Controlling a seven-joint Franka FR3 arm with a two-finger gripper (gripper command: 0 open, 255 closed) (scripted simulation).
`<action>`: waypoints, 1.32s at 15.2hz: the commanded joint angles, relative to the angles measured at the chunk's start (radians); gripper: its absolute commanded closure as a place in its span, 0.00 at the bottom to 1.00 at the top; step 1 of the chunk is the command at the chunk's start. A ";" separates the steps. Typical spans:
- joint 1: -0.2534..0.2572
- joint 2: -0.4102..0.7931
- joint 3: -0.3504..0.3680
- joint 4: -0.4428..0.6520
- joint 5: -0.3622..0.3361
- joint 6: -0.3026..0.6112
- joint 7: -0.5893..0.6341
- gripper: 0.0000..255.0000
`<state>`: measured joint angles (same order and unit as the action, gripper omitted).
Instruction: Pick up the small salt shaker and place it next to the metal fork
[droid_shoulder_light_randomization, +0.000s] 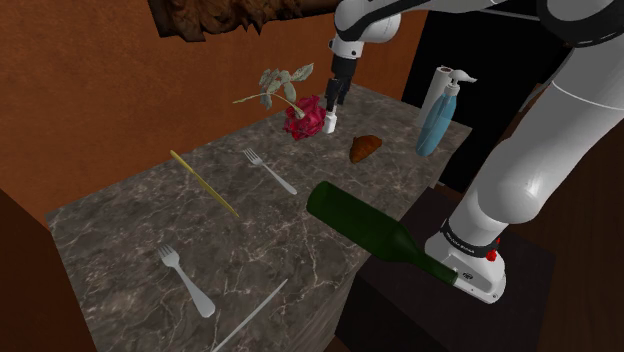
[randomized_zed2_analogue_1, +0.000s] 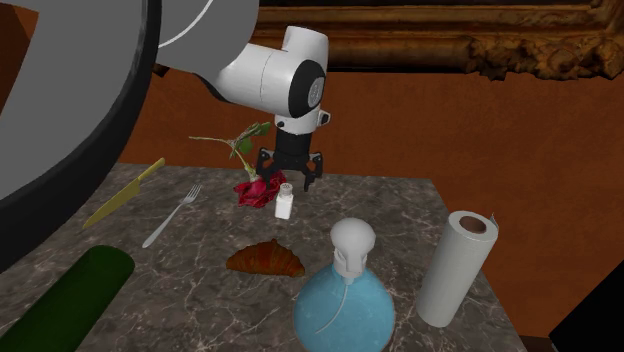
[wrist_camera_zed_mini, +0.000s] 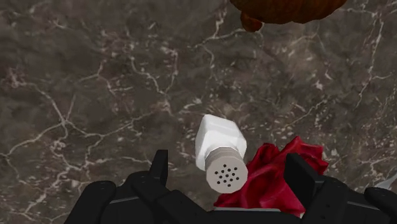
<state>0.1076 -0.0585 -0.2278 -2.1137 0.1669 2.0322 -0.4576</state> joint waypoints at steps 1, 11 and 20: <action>0.002 0.005 0.002 -0.015 0.003 0.021 -0.001 0.00; 0.003 0.006 0.000 -0.014 0.003 0.020 -0.001 1.00; 0.004 0.000 0.000 -0.007 0.001 0.008 0.002 1.00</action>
<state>0.1070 -0.0612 -0.2333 -2.1137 0.1662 2.0453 -0.4566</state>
